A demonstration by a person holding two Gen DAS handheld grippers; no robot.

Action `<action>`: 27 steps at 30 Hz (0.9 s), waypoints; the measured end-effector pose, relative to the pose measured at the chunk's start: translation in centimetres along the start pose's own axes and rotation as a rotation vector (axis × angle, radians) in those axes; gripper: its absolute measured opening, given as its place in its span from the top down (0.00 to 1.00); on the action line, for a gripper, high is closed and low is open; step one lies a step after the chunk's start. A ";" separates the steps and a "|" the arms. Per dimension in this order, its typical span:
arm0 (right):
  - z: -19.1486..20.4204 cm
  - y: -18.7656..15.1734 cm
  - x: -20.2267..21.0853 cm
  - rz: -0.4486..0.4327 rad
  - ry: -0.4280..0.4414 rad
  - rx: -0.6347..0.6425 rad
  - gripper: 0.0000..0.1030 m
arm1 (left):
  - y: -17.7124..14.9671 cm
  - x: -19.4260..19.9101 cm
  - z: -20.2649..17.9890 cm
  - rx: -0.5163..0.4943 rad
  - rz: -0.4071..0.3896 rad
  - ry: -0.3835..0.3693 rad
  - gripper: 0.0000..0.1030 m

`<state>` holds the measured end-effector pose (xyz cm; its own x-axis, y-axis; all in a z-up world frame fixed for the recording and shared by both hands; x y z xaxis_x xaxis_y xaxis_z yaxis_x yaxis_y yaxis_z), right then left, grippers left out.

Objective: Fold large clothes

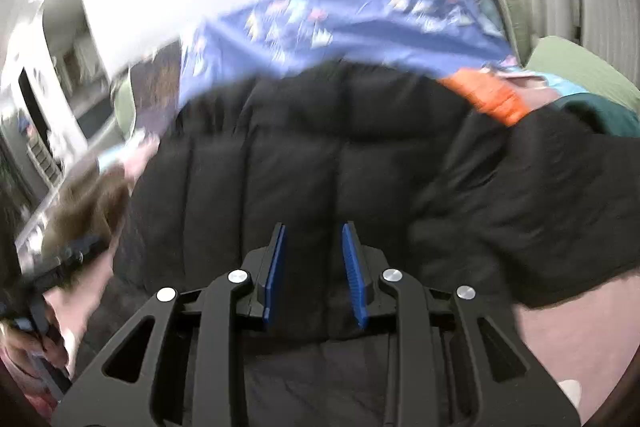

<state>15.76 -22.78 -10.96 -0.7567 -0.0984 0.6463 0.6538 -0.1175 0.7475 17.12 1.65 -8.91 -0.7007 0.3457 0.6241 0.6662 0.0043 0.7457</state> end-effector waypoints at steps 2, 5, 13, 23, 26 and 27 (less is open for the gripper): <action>-1.3 -1.6 -3.5 0.088 -0.134 0.035 0.72 | -1.0 -2.0 -2.1 -0.063 0.017 0.020 0.50; -3.7 -3.0 -2.9 0.102 -0.076 -0.073 0.73 | -3.5 -4.9 -3.9 -0.146 0.066 0.073 0.44; -17.3 -2.4 7.3 -0.121 -0.181 -0.346 0.44 | -5.1 -5.1 -3.9 -0.155 0.037 0.070 0.38; -38.3 -7.8 11.1 -0.232 -0.178 -1.047 0.41 | -4.4 -2.1 -7.1 -0.231 -0.016 0.038 0.29; -40.3 -8.8 10.7 -0.275 -0.109 -1.186 0.41 | -4.4 -1.5 -8.1 -0.260 -0.018 0.031 0.27; -40.6 -8.7 10.6 -0.287 -0.095 -1.217 0.41 | -4.4 -1.4 -8.4 -0.265 -0.019 0.031 0.27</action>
Point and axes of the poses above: each gripper's, at about its wrist camera, not at the fingertips, and x roughly against the way its jaws point, z to its left, y to its top, the point moved 4 cm from there along -x, roughly the way its jaws point, and after that the axes turned 2 degrees about -z, right-handed, at the moved point
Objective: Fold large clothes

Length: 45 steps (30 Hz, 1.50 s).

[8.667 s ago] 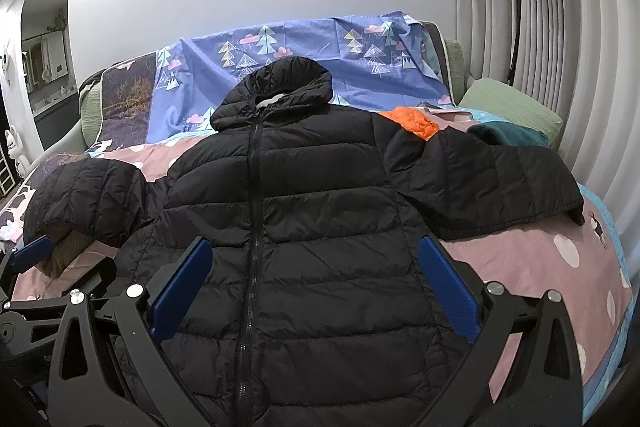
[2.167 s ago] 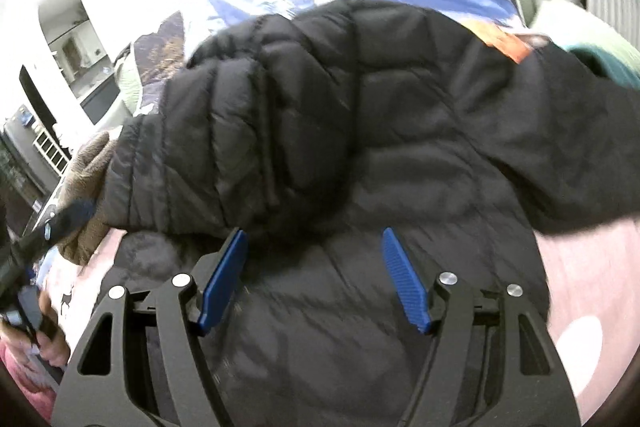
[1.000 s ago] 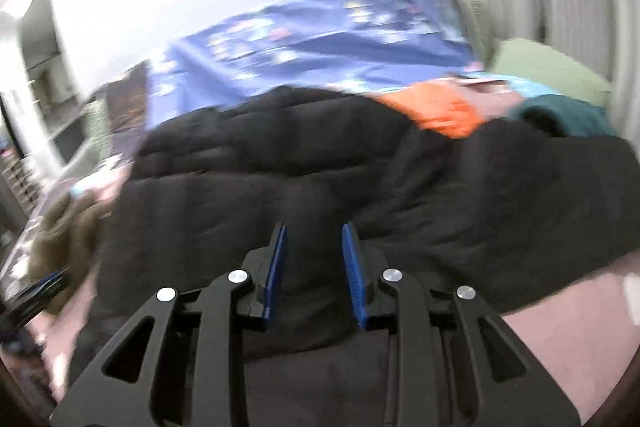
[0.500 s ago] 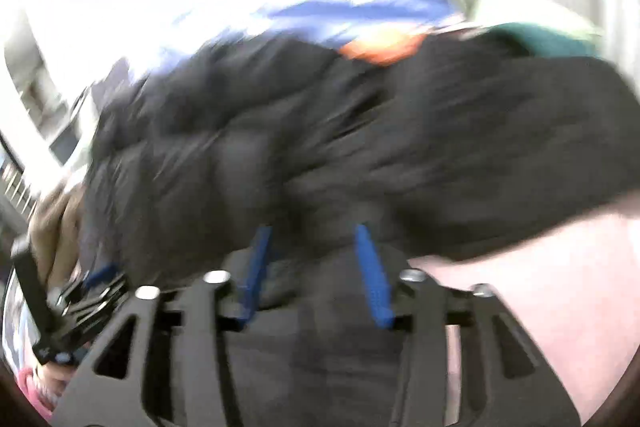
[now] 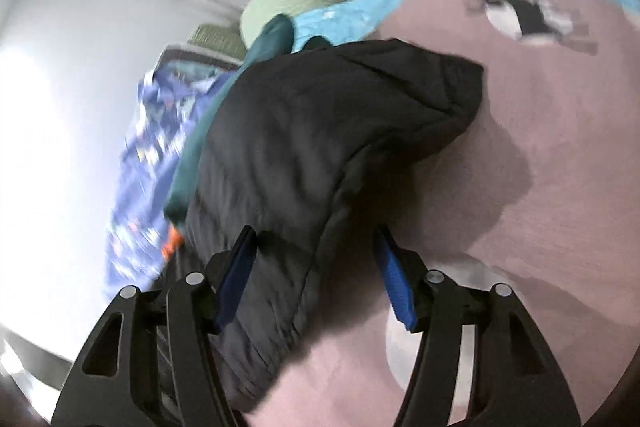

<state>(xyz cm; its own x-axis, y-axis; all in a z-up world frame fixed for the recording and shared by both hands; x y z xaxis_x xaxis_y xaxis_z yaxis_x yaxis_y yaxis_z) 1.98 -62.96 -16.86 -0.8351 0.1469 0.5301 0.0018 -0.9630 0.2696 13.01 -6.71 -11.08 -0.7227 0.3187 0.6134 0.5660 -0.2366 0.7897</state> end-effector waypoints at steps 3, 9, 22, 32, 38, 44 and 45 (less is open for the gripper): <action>0.6 0.5 -0.9 -0.008 0.044 -0.033 0.70 | 0.2 0.4 -0.1 0.005 0.003 0.004 0.26; 8.4 -0.9 1.7 -0.030 0.182 0.168 0.94 | 0.3 1.1 1.1 0.041 -0.009 0.017 0.26; 27.1 -37.5 7.4 0.229 0.527 1.289 0.89 | 0.0 4.3 7.6 0.260 -0.072 0.004 0.22; 21.5 -45.7 4.6 0.317 0.341 1.525 0.34 | -1.7 7.1 11.1 0.407 -0.123 -0.178 0.11; 20.2 -41.0 7.1 0.300 0.365 1.393 0.15 | -2.2 6.7 10.4 0.393 -0.105 -0.176 0.11; 18.6 -33.8 4.0 0.465 0.375 0.892 0.14 | -2.3 7.3 10.5 0.358 -0.115 -0.146 0.11; 18.5 -33.0 3.3 0.488 0.382 0.812 0.14 | -2.3 7.5 10.6 0.353 -0.118 -0.141 0.11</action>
Point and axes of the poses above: each gripper's, at about its wrist camera, not at the fingertips, and x roughly against the way its jaws point, z to its left, y to its top, the point moved 4 cm from there along -x, roughly the way its jaws point, and after that the axes turned 2 degrees about -z, right-handed, at the moved point
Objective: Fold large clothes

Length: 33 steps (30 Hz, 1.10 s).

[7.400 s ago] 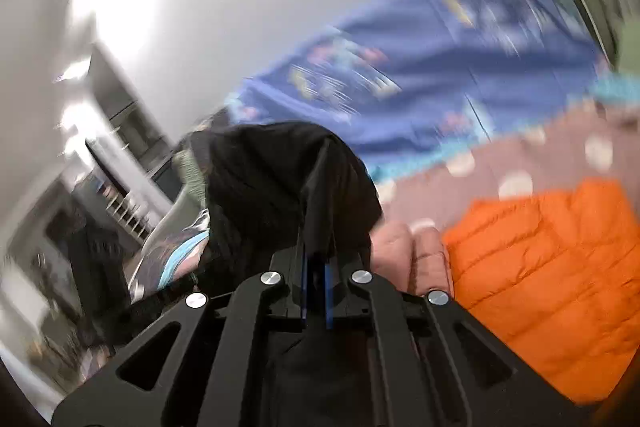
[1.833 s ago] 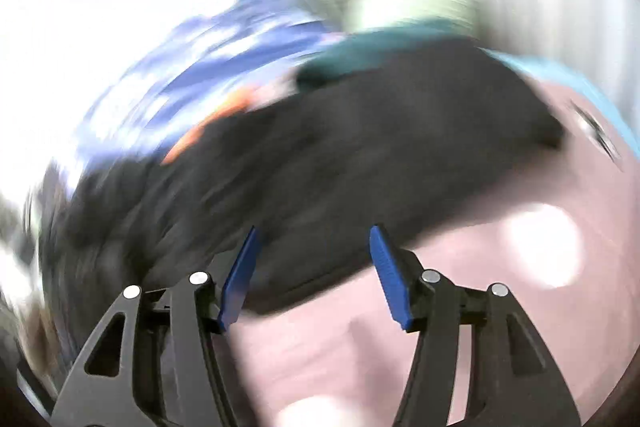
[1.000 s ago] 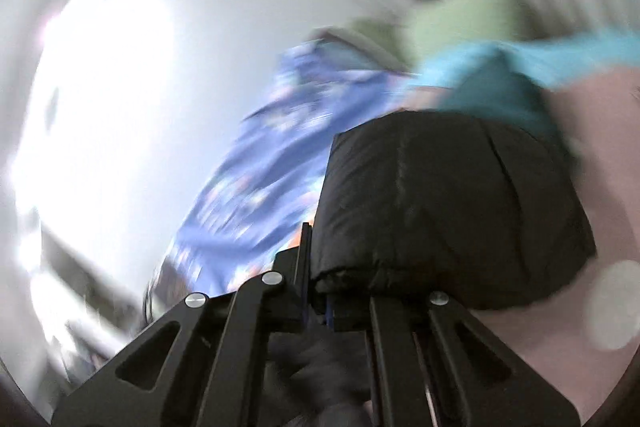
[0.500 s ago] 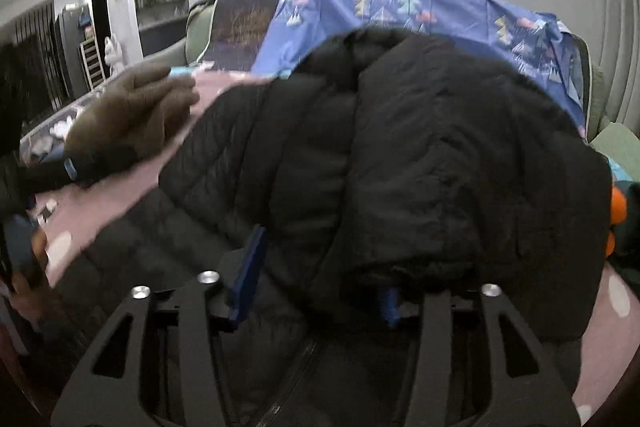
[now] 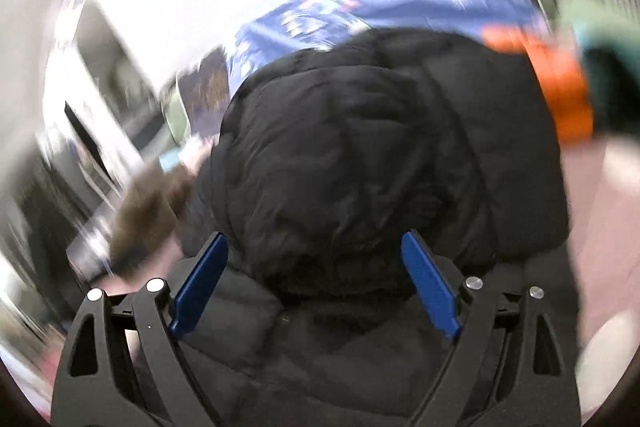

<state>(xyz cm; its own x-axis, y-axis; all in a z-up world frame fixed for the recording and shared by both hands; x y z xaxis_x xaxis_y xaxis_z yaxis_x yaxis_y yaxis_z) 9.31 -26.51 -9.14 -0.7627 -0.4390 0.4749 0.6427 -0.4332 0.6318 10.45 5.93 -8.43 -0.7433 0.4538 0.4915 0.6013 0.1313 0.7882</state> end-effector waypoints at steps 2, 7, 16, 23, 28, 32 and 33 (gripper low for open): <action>-2.1 1.2 -0.7 -0.004 0.027 -0.161 0.14 | 0.0 0.4 0.2 -0.004 -0.007 0.003 0.10; -2.2 2.7 -2.8 0.023 0.173 -0.369 0.14 | 0.0 1.0 1.3 0.034 -0.010 0.008 0.10; 10.5 0.1 -3.1 0.143 0.387 0.106 0.14 | -0.2 2.0 3.5 0.087 -0.018 0.031 0.10; 7.9 -1.1 -0.1 0.126 0.317 0.126 0.14 | -1.0 1.1 2.0 0.057 0.037 -0.025 0.10; 10.1 -1.7 3.7 0.091 0.404 0.266 0.14 | -1.8 0.5 -0.6 -0.049 0.067 -0.043 0.09; 9.1 -1.0 4.4 0.013 0.179 0.311 0.14 | -2.6 0.0 -2.9 -0.121 0.098 -0.071 0.08; 8.1 -0.8 3.9 0.007 0.081 0.296 0.14 | -2.9 -0.2 -3.6 -0.133 0.111 -0.082 0.08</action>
Point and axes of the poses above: each gripper's, at about its wrist camera, not at the fingertips, and x roughly against the way its jaws point, z to its left, y to its top, the point moved 4 cm from there along -x, roughly the way its jaws point, and after that the axes turned 2 degrees about -z, right-handed, at the moved point
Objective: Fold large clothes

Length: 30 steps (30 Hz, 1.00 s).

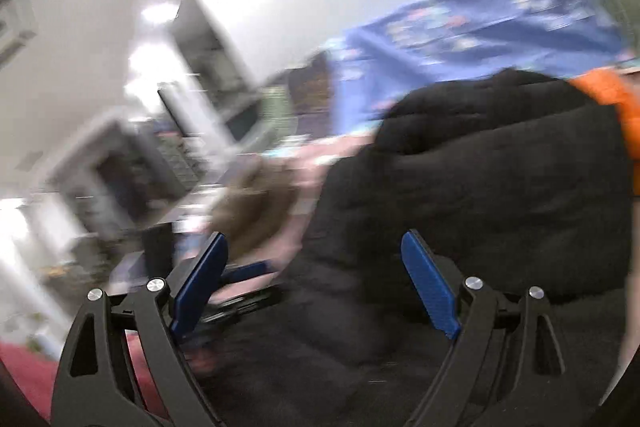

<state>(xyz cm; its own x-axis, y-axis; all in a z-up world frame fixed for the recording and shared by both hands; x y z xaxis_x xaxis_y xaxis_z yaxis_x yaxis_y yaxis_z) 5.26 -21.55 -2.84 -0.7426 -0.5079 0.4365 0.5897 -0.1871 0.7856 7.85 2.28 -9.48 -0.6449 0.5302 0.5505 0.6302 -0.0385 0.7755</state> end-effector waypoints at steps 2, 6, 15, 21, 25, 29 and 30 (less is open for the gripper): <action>-1.8 -0.5 -0.6 0.029 -0.102 -0.045 0.24 | -0.2 -0.5 -1.3 -0.021 0.015 -0.022 0.08; -4.6 -2.6 -2.9 0.142 -0.282 -0.080 0.64 | -0.4 -2.0 -3.9 -0.079 0.049 -0.055 0.07; -1.4 -4.9 -7.7 0.257 -0.049 0.011 0.71 | 0.7 -1.3 -3.7 -0.063 0.010 -0.053 0.07; 0.2 -6.3 -9.4 0.309 -0.051 0.079 0.71 | 1.2 0.0 0.8 0.137 -0.013 -0.123 0.06; 0.1 -6.6 -9.8 0.320 -0.083 0.084 0.71 | 1.1 -1.3 1.9 0.216 0.028 -0.153 0.05; 0.0 -7.3 -10.1 0.343 -0.099 0.080 0.71 | 1.7 -0.9 1.7 0.258 -0.008 -0.240 0.05; -0.1 -7.4 -10.3 0.350 -0.103 0.078 0.71 | 1.8 -0.7 1.7 0.257 -0.016 -0.247 0.05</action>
<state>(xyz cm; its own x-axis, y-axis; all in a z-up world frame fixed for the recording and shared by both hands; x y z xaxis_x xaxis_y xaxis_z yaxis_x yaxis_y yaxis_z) 8.56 -14.97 -13.22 -0.5307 -0.4418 0.7233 0.7905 0.0499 0.6104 10.16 3.26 -8.98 -0.5514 0.7190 0.4232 0.7294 0.1693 0.6628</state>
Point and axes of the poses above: each gripper's, at about its wrist camera, not at the fingertips, and x roughly against the way its jaws point, z to its left, y to its top, the point moved 4 cm from there along -x, roughly the way its jaws point, and after that the axes turned 2 degrees about -z, right-handed, at the moved point
